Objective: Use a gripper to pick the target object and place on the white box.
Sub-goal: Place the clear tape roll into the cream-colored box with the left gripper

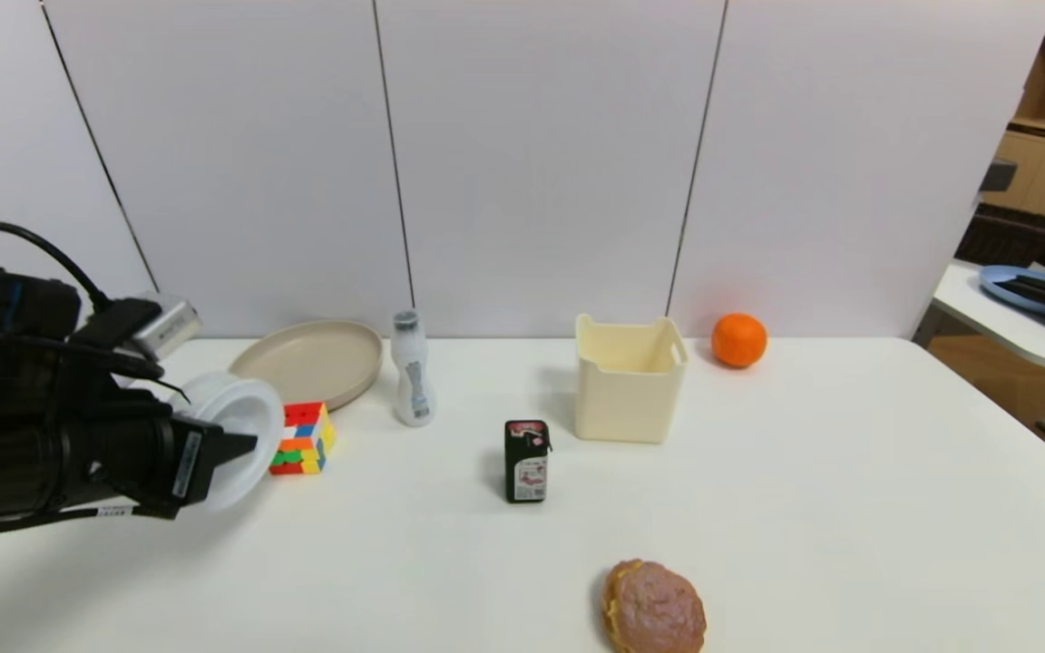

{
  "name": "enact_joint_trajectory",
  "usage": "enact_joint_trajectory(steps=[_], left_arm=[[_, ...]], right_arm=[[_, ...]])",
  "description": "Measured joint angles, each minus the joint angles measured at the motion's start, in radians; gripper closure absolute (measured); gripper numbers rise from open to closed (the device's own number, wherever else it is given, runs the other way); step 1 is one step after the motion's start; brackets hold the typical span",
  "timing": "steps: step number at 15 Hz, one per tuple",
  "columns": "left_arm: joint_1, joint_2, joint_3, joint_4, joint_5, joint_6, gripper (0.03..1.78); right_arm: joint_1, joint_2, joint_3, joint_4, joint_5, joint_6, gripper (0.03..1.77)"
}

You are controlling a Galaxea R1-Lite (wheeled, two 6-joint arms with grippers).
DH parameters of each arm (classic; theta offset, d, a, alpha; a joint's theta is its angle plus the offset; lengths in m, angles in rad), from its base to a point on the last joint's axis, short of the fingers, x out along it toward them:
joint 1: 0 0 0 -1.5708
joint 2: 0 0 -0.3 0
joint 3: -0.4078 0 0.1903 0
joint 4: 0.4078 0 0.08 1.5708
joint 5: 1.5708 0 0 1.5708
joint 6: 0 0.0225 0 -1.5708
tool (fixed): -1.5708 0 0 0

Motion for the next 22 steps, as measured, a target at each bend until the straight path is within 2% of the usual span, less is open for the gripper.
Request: enact_joint_trajectory(steps=[2, 4, 7, 13, 15, 18, 22], left_arm=[[-0.023, -0.028, -0.052, -0.08, -0.007, -0.007, 1.21], [-0.057, -0.03, -0.149, -0.097, -0.025, -0.01, 1.21], [-0.13, 0.03, -0.354, -0.102, -0.089, -0.01, 1.21], [-0.337, 0.313, -0.794, -0.119, -0.151, -0.035, 1.21], [-0.391, 0.421, -0.929, -0.132, -0.183, -0.037, 1.21], [-0.462, 0.578, -1.122, -0.152, -0.195, -0.037, 1.21], [-0.532, 0.743, -1.227, -0.232, -0.198, -0.039, 1.21]], right_arm=[[0.0, 0.0, 0.0, 0.0, 0.0, 0.0, 0.1], [0.0, 0.0, 0.0, 0.0, 0.0, 0.0, 0.1], [0.0, 0.0, 0.0, 0.0, 0.0, 0.0, 0.1], [0.0, 0.0, 0.0, 0.0, 0.0, 0.0, 0.1], [0.0, 0.0, 0.0, 0.0, 0.0, 0.0, 0.1], [0.0, 0.0, 0.0, 0.0, 0.0, 0.0, 0.1], [0.0, 0.0, 0.0, 0.0, 0.0, 0.0, 0.1]])
